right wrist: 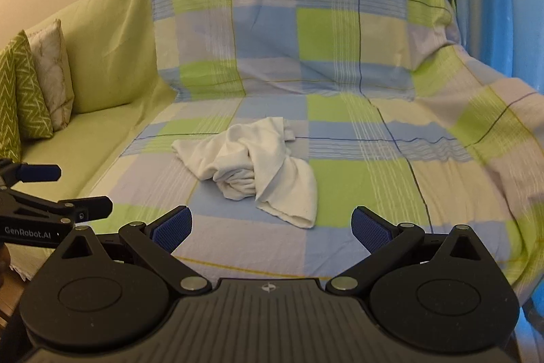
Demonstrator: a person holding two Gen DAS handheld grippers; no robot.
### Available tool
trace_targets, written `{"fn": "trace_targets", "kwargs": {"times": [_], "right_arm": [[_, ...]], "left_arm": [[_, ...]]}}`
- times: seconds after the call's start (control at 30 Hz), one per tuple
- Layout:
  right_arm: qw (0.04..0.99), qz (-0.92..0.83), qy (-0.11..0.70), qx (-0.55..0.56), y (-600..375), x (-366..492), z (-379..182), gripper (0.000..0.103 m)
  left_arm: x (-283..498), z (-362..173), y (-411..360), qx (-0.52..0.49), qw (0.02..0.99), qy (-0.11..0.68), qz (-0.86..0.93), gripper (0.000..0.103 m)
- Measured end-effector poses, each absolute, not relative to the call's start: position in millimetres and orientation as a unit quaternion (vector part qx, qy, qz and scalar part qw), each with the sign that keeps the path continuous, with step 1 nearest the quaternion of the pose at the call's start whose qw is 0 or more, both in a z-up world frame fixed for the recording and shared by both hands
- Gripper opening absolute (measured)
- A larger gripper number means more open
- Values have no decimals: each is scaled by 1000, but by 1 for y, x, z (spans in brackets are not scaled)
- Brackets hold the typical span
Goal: Fold clothes
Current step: 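Move both open grippers toward the crumpled white undershirt on the sofa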
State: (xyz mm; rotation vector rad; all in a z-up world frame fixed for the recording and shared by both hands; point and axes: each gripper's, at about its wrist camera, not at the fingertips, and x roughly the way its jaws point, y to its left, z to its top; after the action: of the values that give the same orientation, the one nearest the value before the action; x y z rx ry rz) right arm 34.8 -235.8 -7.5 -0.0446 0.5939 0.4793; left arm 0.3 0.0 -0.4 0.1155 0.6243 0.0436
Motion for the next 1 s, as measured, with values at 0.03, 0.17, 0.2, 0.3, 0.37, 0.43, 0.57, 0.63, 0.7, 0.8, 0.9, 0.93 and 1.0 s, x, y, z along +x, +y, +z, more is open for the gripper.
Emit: {"fn": "trace_targets", "kwargs": {"times": [0.03, 0.17, 0.2, 0.3, 0.37, 0.43, 0.57, 0.63, 0.7, 0.8, 0.9, 0.93, 1.0], "right_arm": [[925, 233, 299, -14, -236, 36, -10, 103], [914, 232, 334, 6, -233, 40, -20, 103], [912, 232, 339, 3, -231, 45, -22, 103], [906, 232, 355, 6, -229, 58, -29, 103], [903, 231, 361, 8, -228, 64, -35, 103], [905, 230, 359, 11, -227, 66, -45, 103], [906, 228, 357, 22, -230, 68, -48, 103], [906, 223, 359, 27, -232, 68, -44, 103], [907, 219, 359, 22, -229, 68, -44, 103], [908, 215, 359, 15, -225, 68, -43, 103], [906, 217, 362, 19, -223, 68, -44, 103], [906, 217, 363, 20, -222, 68, -44, 103], [905, 219, 364, 23, -221, 68, -44, 103]], "left_arm": [[1, -1, 0, 54, 949, 309, 22, 102], [6, -11, 0, 54, 946, 319, 25, 102], [9, -15, 2, 56, 945, 322, 26, 102], [15, -30, 12, 46, 944, 327, 23, 102], [17, -38, 17, 35, 944, 327, 21, 102], [18, -39, 17, 27, 944, 327, 21, 102], [21, -42, 17, 12, 945, 327, 22, 102], [22, -43, 18, 5, 945, 326, 22, 102], [22, -43, 17, -2, 946, 325, 17, 102], [22, -44, 16, 4, 946, 324, 21, 102], [24, -48, 17, 5, 944, 328, 25, 102], [24, -48, 18, 3, 944, 329, 25, 102], [25, -49, 19, -1, 943, 331, 24, 102]]}}
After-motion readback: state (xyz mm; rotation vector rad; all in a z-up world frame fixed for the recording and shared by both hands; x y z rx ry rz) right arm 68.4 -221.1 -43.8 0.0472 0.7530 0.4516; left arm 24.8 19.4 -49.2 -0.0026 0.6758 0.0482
